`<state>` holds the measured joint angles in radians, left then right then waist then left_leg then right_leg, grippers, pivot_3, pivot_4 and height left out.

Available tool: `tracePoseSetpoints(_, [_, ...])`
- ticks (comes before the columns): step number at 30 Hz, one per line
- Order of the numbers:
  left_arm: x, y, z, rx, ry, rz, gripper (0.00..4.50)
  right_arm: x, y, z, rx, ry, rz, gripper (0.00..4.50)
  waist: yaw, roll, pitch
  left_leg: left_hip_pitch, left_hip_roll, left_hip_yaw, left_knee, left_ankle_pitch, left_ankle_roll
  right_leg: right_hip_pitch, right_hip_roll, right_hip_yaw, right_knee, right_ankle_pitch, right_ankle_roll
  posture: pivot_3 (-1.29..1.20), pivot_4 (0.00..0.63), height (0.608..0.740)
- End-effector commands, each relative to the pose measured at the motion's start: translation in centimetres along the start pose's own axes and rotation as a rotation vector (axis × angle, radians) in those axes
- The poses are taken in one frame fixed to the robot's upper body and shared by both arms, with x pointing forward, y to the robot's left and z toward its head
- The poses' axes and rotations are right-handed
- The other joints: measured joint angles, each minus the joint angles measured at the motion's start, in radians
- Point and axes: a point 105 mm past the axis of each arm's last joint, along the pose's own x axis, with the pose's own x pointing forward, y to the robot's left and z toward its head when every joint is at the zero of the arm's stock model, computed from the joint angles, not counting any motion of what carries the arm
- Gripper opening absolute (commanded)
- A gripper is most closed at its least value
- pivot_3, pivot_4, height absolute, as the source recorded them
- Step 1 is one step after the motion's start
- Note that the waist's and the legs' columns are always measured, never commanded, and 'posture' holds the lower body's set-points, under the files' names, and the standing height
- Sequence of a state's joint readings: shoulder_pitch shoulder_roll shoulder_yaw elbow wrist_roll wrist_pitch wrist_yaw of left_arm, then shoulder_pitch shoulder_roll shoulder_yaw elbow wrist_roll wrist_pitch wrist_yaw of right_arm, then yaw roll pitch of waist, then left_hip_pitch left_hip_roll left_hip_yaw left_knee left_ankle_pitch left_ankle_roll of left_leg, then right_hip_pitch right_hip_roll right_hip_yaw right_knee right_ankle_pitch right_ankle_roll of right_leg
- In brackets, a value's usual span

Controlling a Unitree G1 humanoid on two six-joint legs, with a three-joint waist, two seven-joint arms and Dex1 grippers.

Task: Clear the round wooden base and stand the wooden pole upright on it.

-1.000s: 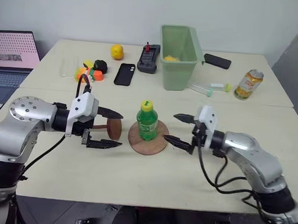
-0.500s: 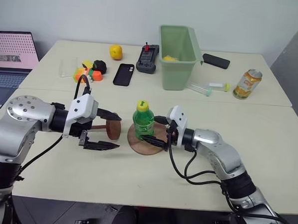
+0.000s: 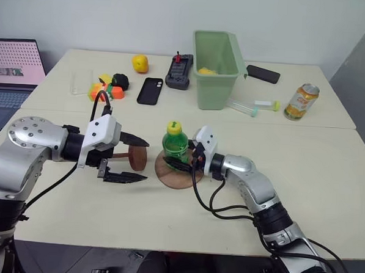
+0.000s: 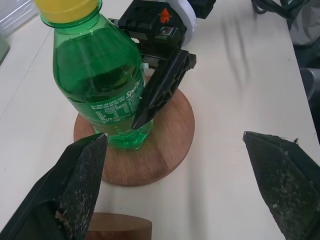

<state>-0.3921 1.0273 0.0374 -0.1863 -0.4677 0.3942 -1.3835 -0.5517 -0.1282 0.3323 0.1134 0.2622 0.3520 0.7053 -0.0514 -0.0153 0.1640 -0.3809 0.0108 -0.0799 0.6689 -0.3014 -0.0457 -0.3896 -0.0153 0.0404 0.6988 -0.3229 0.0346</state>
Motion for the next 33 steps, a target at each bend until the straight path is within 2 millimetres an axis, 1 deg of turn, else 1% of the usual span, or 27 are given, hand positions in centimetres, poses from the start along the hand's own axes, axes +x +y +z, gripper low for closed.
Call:
tracePoseSetpoints(1, [-0.3, 0.8, 1.8, 0.026, -0.058, 0.051, 4.50, -1.3, 0.4, 2.9, -0.032, -0.119, -0.015, 3.26, 0.002, 0.000, 0.000, 0.000, 0.000, 0.000, 0.000, 0.000, 0.000, 0.000, 0.000, 0.000, 0.000, 0.000, 0.000, 0.00, 0.150, 0.740])
tracePoseSetpoints(3, [0.2, 1.1, 2.2, 0.023, -0.084, 0.051, 4.50, -2.1, 0.1, 3.8, -0.039, -0.155, -0.066, 3.26, 0.004, 0.000, 0.000, -0.001, 0.000, -0.001, 0.000, 0.000, 0.000, 0.000, -0.001, 0.000, 0.000, 0.000, 0.000, 0.00, 0.150, 0.740])
tracePoseSetpoints(4, [0.6, 1.3, 2.4, 0.031, -0.092, 0.042, 4.50, -2.9, -0.5, 4.4, -0.056, -0.173, -0.119, 3.25, 0.004, 0.000, 0.000, -0.001, -0.001, -0.001, 0.000, 0.000, 0.000, 0.000, -0.001, -0.001, 0.000, 0.000, 0.000, 0.00, 0.150, 0.740])
tracePoseSetpoints(6, [1.7, 1.7, 3.0, 0.043, -0.127, 0.023, 4.50, -5.2, -1.9, 5.6, -0.092, -0.208, -0.254, 3.25, 0.008, 0.000, 0.000, -0.001, -0.001, -0.001, 0.001, 0.000, 0.000, 0.000, -0.001, -0.001, 0.000, 0.000, 0.000, 0.00, 0.150, 0.740])
tracePoseSetpoints(8, [3.3, 2.0, 4.4, 0.054, -0.200, -0.017, 4.50, -8.5, -3.4, 6.3, -0.123, -0.230, -0.416, 3.25, 0.010, 0.000, 0.000, -0.002, -0.002, 0.000, 0.002, 0.000, 0.000, 0.000, -0.001, -0.001, 0.000, 0.000, 0.000, 0.00, 0.150, 0.740])
tracePoseSetpoints(9, [3.7, 2.0, 4.8, 0.055, -0.223, -0.029, 4.50, -9.5, -3.8, 6.4, -0.131, -0.232, -0.464, 3.25, 0.021, 0.001, 0.000, -0.001, -0.002, 0.000, 0.002, 0.000, 0.000, 0.000, -0.002, 0.000, 0.000, 0.000, 0.000, 0.00, 0.150, 0.740])
tracePoseSetpoints(11, [5.9, 2.4, 5.6, 0.073, -0.264, -0.065, 4.50, -14.1, -5.3, 6.5, -0.145, -0.248, -0.675, 3.25, 0.031, 0.001, 0.000, -0.003, -0.003, -0.002, 0.003, 0.000, 0.000, 0.001, -0.003, -0.002, -0.001, 0.000, 0.000, 0.00, 0.150, 0.740])
tracePoseSetpoints(12, [6.7, 2.5, 5.9, 0.079, -0.277, -0.077, 4.50, -15.6, -5.6, 6.5, -0.149, -0.250, -0.740, 3.25, 0.035, 0.001, 0.000, -0.005, -0.005, -0.002, 0.005, 0.000, 0.000, 0.001, -0.004, -0.002, -0.001, 0.000, 0.001, 0.00, 0.150, 0.740])
tracePoseSetpoints(13, [7.4, 2.7, 6.0, 0.082, -0.282, -0.079, 4.50, -17.0, -5.8, 6.4, -0.156, -0.245, -0.803, 3.25, 0.036, 0.001, 0.000, -0.006, -0.004, -0.002, 0.007, 0.000, 0.000, 0.001, -0.003, -0.002, -0.001, 0.000, 0.001, 0.00, 0.150, 0.740])
tracePoseSetpoints(15, [8.0, 3.0, 6.0, 0.084, -0.282, -0.075, 4.50, -18.0, -5.8, 6.2, -0.159, -0.237, -0.847, 3.25, 0.023, 0.001, 0.001, -0.007, -0.006, -0.001, 0.008, 0.000, 0.000, 0.000, -0.004, -0.001, 0.000, 0.000, 0.001, 0.00, 0.150, 0.740])
tracePoseSetpoints(17, [10.9, 3.0, 7.0, 0.102, -0.330, -0.101, 4.50, -22.9, -6.7, 4.2, -0.161, -0.168, -1.064, 3.25, 0.017, 0.002, 0.001, -0.005, -0.005, 0.001, 0.008, 0.000, 0.000, 0.000, -0.004, 0.002, 0.002, 0.000, 0.001, 0.00, 0.150, 0.740])
tracePoseSetpoints(18, [11.9, 2.9, 7.4, 0.111, -0.349, -0.115, 4.50, -24.7, -6.8, 3.6, -0.161, -0.144, -1.141, 3.25, 0.016, 0.002, 0.001, -0.005, -0.007, 0.000, 0.007, 0.000, 0.000, 0.001, -0.003, 0.001, 0.001, 0.000, 0.001, 0.00, 0.150, 0.740])
tracePoseSetpoints(21, [14.2, 2.7, 8.3, 0.135, -0.384, -0.119, 4.50, -27.9, -7.0, 1.9, -0.133, -0.115, -1.289, 3.25, 0.017, 0.004, 0.001, -0.005, -0.011, 0.000, 0.007, 0.000, 0.001, 0.001, -0.003, 0.001, 0.002, 0.000, 0.001, 0.00, 0.150, 0.740])
tracePoseSetpoints(23, [15.5, 2.7, 9.0, 0.138, -0.411, -0.112, 4.50, -29.4, -7.0, 0.9, -0.105, -0.106, -1.352, 3.25, 0.016, 0.005, 0.000, -0.004, -0.013, 0.000, 0.007, 0.000, 0.001, 0.000, -0.003, 0.002, 0.003, 0.000, 0.001, 0.00, 0.150, 0.740])
tracePoseSetpoints(24, [15.8, 2.7, 9.3, 0.130, -0.426, -0.109, 4.50, -29.6, -7.0, 0.7, -0.099, -0.104, -1.361, 3.25, 0.016, 0.005, 0.000, -0.003, -0.013, 0.001, 0.007, 0.000, 0.001, 0.000, -0.003, 0.004, 0.004, 0.000, 0.001, 0.00, 0.150, 0.740])
tracePoseSetpoints(28, [17.3, 2.3, 8.9, 0.134, -0.412, -0.103, 4.50, -29.9, -7.0, 0.0, -0.060, -0.115, -1.374, 3.25, 0.008, 0.006, 0.000, -0.002, -0.013, 0.001, 0.007, 0.000, 0.001, 0.000, -0.004, 0.005, 0.006, 0.000, 0.001, 0.00, 0.150, 0.740])
tracePoseSetpoints(31, [17.6, 2.3, 8.8, 0.135, -0.410, -0.099, 4.50, -29.9, -6.9, -0.2, -0.042, -0.125, -1.373, 3.25, 0.007, 0.006, 0.000, -0.001, -0.013, 0.001, 0.007, 0.000, 0.001, 0.000, -0.003, 0.005, 0.006, 0.000, 0.001, 0.00, 0.150, 0.740])
tracePoseSetpoints(33, [17.7, 2.3, 8.8, 0.129, -0.414, -0.090, 4.50, -30.0, -6.9, -0.4, -0.023, -0.135, -1.384, 3.98, 0.010, 0.007, 0.000, -0.002, -0.014, 0.001, 0.007, 0.000, 0.001, 0.000, -0.004, 0.005, 0.006, 0.000, 0.001, 0.00, 0.150, 0.740])
